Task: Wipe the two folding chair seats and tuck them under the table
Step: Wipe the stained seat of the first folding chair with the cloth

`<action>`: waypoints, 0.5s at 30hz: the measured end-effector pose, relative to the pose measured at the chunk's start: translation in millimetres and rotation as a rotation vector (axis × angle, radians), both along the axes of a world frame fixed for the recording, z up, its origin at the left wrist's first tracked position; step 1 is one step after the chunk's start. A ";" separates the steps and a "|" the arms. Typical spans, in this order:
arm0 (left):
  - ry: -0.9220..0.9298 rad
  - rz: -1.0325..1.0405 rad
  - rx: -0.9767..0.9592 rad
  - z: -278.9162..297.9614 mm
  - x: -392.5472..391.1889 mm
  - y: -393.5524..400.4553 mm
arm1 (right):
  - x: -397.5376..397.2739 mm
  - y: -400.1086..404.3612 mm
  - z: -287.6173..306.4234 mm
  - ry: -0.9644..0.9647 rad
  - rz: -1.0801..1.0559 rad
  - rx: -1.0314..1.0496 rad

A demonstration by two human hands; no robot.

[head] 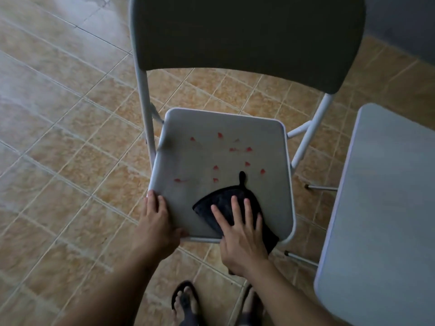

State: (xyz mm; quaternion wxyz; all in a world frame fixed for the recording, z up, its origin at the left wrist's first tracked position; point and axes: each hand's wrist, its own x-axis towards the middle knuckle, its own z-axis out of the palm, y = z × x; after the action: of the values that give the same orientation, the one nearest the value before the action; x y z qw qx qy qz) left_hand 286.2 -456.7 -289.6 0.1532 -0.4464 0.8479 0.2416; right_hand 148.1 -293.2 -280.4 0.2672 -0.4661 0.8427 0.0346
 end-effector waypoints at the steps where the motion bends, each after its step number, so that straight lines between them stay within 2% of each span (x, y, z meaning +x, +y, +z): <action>1: -0.004 -0.005 -0.008 -0.6 -0.7 -0.4 | -3.5 0.8 -1.8 -0.003 0.003 -0.001; 6: -0.048 0.003 0.015 8.6 -10.7 0.0 | -43.9 7.0 -0.7 0.068 -0.022 -0.010; 11: -0.059 0.017 0.016 13.1 -10.4 0.8 | -99.9 27.7 4.6 0.208 -0.341 0.039; 15: -0.017 0.026 -0.002 13.4 -3.2 2.7 | -96.7 21.6 6.2 0.225 -0.384 0.052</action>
State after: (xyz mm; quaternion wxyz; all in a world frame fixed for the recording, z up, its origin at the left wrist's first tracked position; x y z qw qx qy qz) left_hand 283.0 -454.0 -276.2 0.1569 -0.4596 0.8409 0.2387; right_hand 51.4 -271.7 -274.2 0.1853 -0.2834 0.9392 0.0566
